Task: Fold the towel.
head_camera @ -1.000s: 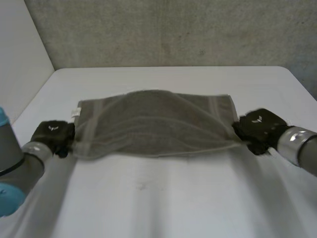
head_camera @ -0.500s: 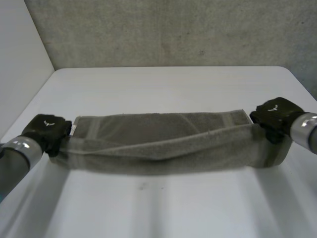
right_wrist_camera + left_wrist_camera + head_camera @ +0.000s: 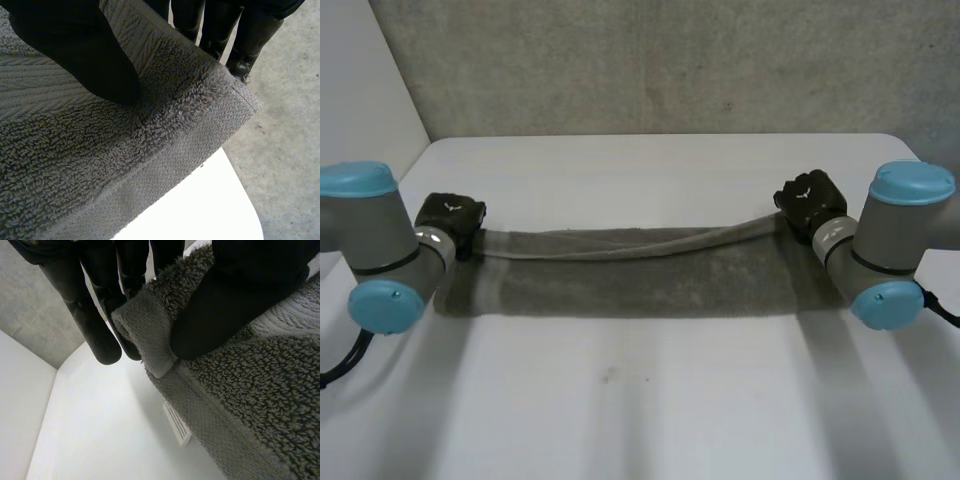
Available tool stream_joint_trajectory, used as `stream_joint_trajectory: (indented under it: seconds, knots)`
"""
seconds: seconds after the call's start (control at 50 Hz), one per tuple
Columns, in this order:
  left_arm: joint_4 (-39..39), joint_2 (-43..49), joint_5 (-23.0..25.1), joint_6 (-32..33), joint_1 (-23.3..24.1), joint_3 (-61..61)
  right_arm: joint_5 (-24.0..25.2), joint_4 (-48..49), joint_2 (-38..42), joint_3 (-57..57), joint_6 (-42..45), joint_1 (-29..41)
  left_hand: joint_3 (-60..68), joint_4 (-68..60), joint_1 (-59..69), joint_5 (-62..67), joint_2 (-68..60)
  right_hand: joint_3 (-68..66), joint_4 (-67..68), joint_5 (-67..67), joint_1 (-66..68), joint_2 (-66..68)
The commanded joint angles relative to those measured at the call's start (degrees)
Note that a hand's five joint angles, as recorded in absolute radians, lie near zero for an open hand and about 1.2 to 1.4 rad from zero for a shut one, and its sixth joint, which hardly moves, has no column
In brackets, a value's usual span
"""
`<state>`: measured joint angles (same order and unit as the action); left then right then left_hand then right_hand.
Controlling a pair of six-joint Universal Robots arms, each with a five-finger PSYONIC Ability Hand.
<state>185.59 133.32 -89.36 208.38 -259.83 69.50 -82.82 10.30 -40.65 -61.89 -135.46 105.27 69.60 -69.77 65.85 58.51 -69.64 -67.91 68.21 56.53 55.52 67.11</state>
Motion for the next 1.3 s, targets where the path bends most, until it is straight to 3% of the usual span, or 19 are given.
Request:
stream_joint_trajectory:
  seconds: [0.02, 0.04, 0.06, 0.08, 0.1, 0.12, 0.14, 0.26, 0.36, 0.48, 0.66, 0.82, 1.06, 1.1, 1.12, 1.14, 1.22, 1.3]
  knots:
    - [0.0, 2.6, 0.0, 0.4, 0.7, -3.3, 0.0, -0.3, 4.9, 5.4, 0.5, 0.1, -16.5, 16.7, -12.7, -15.4, 16.5, 21.4, -21.7, -20.0, -9.0, -20.6]
    - [0.0, 2.6, 0.0, 0.4, 0.7, -3.3, 0.0, -0.3, 4.9, 5.4, 0.6, 0.1, -16.7, 16.8, -12.9, -15.6, 16.7, 21.7, -22.0, -20.3, -9.3, -20.9]
    - [0.0, 2.3, -0.2, 0.4, 1.0, -3.4, -0.1, -0.3, 5.2, 6.3, 0.7, 0.1, -30.6, 30.8, -26.9, -29.6, 30.7, 46.1, -46.4, -44.8, -33.8, -45.3]
    - [0.0, 2.0, -0.5, 0.4, 1.3, -3.4, -0.2, -0.3, 5.1, 7.0, 0.6, 0.2, -41.6, 41.8, -37.9, -40.5, 41.6, 57.9, -58.2, -56.5, -45.5, -57.1]
    - [0.0, 2.0, -0.5, 0.4, 1.3, -3.4, -0.2, -0.3, 5.1, 7.0, 0.6, 0.2, -41.7, 41.9, -38.0, -40.6, 41.8, 57.9, -58.2, -56.5, -45.5, -57.1]
    - [0.0, 1.7, -1.2, 0.4, 1.7, -3.4, -0.2, -0.2, 4.6, 7.5, 0.3, 0.2, -54.5, 54.7, -50.8, -53.5, 54.6, 57.9, -58.2, -56.5, -45.5, -57.1]
    - [0.0, 1.0, -2.2, 0.4, 1.9, -3.4, -0.3, -0.2, 3.7, 7.8, -0.5, 0.2, -59.6, 59.8, -55.8, -58.5, 59.6, 57.9, -58.2, -56.5, -45.5, -57.1]
    - [0.1, -4.7, -5.3, -0.2, 2.0, -1.4, -0.1, -0.3, -4.8, 5.0, -8.4, -0.3, -59.6, 59.8, -55.8, -58.5, 59.6, 57.9, -58.2, -56.5, -45.5, -57.1]
    - [0.2, -10.8, -5.2, -0.4, 2.0, 2.6, 0.7, -0.5, -12.7, -0.1, -13.4, -0.6, -59.6, 59.8, -55.8, -58.5, 59.6, 57.9, -58.2, -56.5, -45.5, -57.1]
    - [0.9, -21.1, -4.4, -0.4, 2.8, 12.7, 1.6, -6.6, -22.3, -9.8, -14.0, -1.4, -59.6, 59.8, -55.8, -58.5, 59.6, 57.9, -58.2, -56.5, -45.5, -57.1]
    - [6.4, -26.5, -0.5, -0.4, 4.3, 24.5, 2.4, -16.4, -24.0, -18.1, -14.5, -4.6, -59.6, 59.8, -55.8, -58.5, 59.6, 57.9, -58.2, -56.5, -45.5, -57.1]
    - [14.3, -26.0, 0.1, -0.4, 5.0, 30.6, 3.5, -10.8, -18.5, -23.6, -13.7, -7.0, -59.6, 59.8, -55.8, -58.5, 59.6, 38.8, -39.1, -37.5, -26.4, -38.0]
    - [15.1, -25.2, 0.1, -0.4, 4.9, 31.6, 3.3, -8.8, -13.2, -22.7, -12.6, -8.0, -59.6, 59.8, -55.8, -58.5, 59.6, 27.9, -28.2, -26.5, -15.5, -27.1]
    - [15.2, -25.3, 0.1, -0.4, 4.8, 31.8, 3.2, -7.6, -12.4, -22.6, -10.7, -8.2, -59.6, 59.8, -55.8, -58.5, 59.6, 9.7, -10.0, -8.3, 2.7, -8.9]
    - [15.2, -25.3, 0.1, -0.4, 4.8, 31.8, 3.2, -7.6, -12.3, -22.6, -10.7, -8.2, -59.6, 59.8, -55.8, -58.5, 59.6, 9.5, -9.9, -8.2, 2.8, -8.8]
    - [15.2, -25.3, 0.1, -0.5, 4.8, 31.8, 3.0, -6.6, -12.2, -22.6, -9.4, -8.9, -59.6, 59.8, -55.8, -58.5, 59.6, -10.6, 10.3, 12.0, 23.0, 11.4]
    - [15.2, -25.3, 0.1, -0.5, 4.8, 31.8, 2.0, -4.8, -13.1, -22.7, -6.6, -11.0, -59.6, 59.8, -55.8, -58.5, 59.6, -12.1, 11.8, 13.5, 24.5, 12.9]
    - [15.1, -25.4, 0.0, -0.5, 4.5, 32.1, -2.4, -1.6, -16.8, -23.0, -2.7, -14.5, -59.6, 59.8, -55.8, -58.5, 59.6, -12.1, 11.8, 13.5, 24.5, 12.9]
